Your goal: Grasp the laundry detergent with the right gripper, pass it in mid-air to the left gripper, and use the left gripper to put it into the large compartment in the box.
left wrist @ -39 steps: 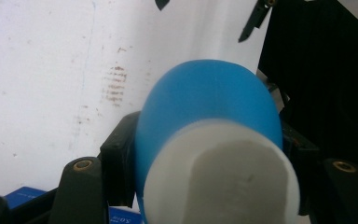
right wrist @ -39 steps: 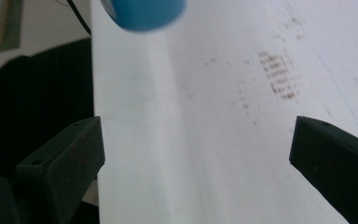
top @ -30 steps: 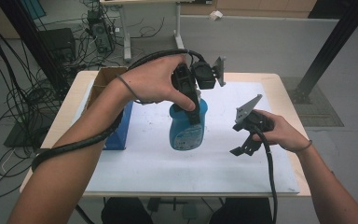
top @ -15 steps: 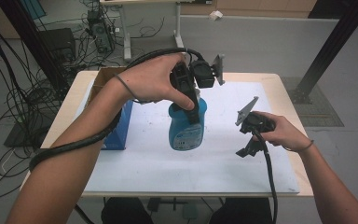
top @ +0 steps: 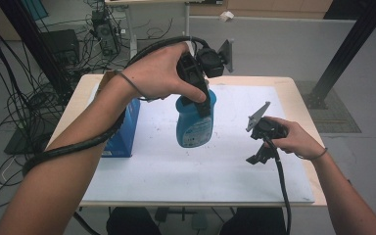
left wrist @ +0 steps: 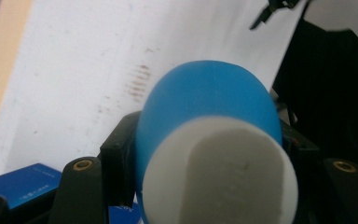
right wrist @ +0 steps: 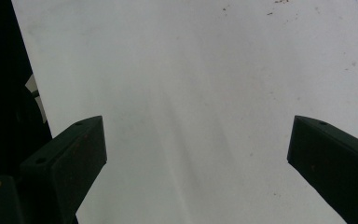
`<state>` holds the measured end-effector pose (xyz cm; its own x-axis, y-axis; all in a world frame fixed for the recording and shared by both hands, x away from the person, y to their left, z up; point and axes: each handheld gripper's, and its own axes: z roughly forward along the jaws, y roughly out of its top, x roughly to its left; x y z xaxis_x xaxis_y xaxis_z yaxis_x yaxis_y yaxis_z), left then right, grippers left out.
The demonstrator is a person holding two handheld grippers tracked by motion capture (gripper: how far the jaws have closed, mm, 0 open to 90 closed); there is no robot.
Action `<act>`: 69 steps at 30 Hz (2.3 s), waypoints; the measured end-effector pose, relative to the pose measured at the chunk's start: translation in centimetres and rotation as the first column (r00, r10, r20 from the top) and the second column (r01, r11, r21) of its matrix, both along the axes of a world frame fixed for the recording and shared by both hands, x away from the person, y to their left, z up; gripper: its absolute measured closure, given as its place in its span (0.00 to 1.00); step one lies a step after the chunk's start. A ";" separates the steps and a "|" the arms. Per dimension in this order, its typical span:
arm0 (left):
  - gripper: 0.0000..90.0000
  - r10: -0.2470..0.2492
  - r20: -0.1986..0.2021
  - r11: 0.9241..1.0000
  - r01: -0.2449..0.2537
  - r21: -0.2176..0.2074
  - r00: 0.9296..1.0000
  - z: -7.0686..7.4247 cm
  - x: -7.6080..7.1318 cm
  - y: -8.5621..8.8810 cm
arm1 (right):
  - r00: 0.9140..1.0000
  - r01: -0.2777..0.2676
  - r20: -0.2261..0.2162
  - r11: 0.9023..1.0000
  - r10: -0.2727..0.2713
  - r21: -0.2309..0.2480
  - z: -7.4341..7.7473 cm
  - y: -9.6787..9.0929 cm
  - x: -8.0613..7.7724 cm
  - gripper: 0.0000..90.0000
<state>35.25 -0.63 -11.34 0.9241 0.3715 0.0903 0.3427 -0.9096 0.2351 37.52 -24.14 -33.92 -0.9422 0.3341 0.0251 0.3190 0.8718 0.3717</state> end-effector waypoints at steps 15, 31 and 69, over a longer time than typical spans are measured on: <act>0.42 0.295 0.048 0.956 -0.295 -0.015 0.954 3.2 2.0 2.5 | 1.000 0.008 0.008 1.000 -0.008 0.006 0.3 0.1 0.2 0.05; 0.42 0.541 0.058 0.841 -0.540 -0.032 0.839 4.3 5.0 7.4 | 1.000 0.013 0.005 1.000 -0.013 0.017 0.5 0.2 0.3 0.05; 0.42 0.881 0.020 0.473 -0.879 -0.064 0.473 4.7 8.5 21.0 | 1.000 0.015 -0.003 0.999 -0.015 0.038 0.3 0.5 0.6 0.05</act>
<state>43.79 20.36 -6.66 0.1045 0.9909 0.0848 0.9459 -0.1254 0.2993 38.12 -23.66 -33.66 -0.9371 0.3466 0.0407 0.3328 0.8523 0.4034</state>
